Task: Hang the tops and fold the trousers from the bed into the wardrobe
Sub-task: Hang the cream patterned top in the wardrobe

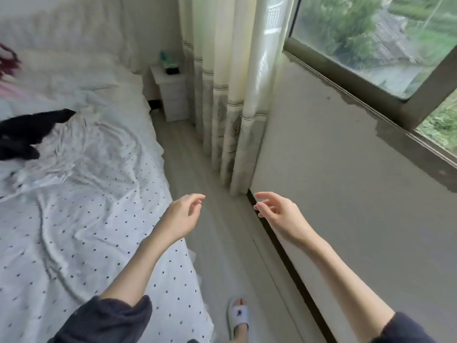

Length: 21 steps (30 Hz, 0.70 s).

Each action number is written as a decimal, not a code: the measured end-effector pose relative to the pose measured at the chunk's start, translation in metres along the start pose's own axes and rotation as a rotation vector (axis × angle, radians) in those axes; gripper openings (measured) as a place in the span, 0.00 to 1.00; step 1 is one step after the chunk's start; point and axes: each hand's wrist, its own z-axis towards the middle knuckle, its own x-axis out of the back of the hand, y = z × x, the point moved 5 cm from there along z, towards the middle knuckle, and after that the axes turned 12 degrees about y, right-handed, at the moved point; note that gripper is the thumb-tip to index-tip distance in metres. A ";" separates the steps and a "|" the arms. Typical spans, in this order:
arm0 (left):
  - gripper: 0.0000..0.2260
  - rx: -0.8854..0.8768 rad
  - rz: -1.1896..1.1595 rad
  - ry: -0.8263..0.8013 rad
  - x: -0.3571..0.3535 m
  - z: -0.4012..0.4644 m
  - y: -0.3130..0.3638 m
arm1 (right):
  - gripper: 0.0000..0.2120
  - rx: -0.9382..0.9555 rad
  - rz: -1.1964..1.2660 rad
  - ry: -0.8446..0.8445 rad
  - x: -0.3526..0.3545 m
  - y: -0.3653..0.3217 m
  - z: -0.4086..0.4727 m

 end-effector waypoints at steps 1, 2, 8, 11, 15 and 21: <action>0.13 0.035 -0.009 0.029 -0.004 0.031 -0.006 | 0.13 0.029 -0.007 -0.037 -0.007 -0.009 0.043; 0.13 0.055 -0.018 0.036 -0.008 0.045 -0.008 | 0.13 0.045 -0.006 -0.059 -0.011 -0.013 0.065; 0.13 0.252 -0.046 0.206 0.018 0.142 -0.033 | 0.13 0.184 -0.016 -0.254 -0.050 -0.070 0.205; 0.13 0.346 -0.062 0.307 0.037 0.176 -0.048 | 0.13 0.253 -0.033 -0.330 -0.082 -0.092 0.262; 0.13 0.511 -0.121 0.447 0.052 0.219 -0.082 | 0.13 0.307 -0.048 -0.495 -0.143 -0.119 0.333; 0.13 0.693 -0.144 0.592 0.067 0.309 -0.141 | 0.11 0.418 -0.052 -0.673 -0.231 -0.172 0.450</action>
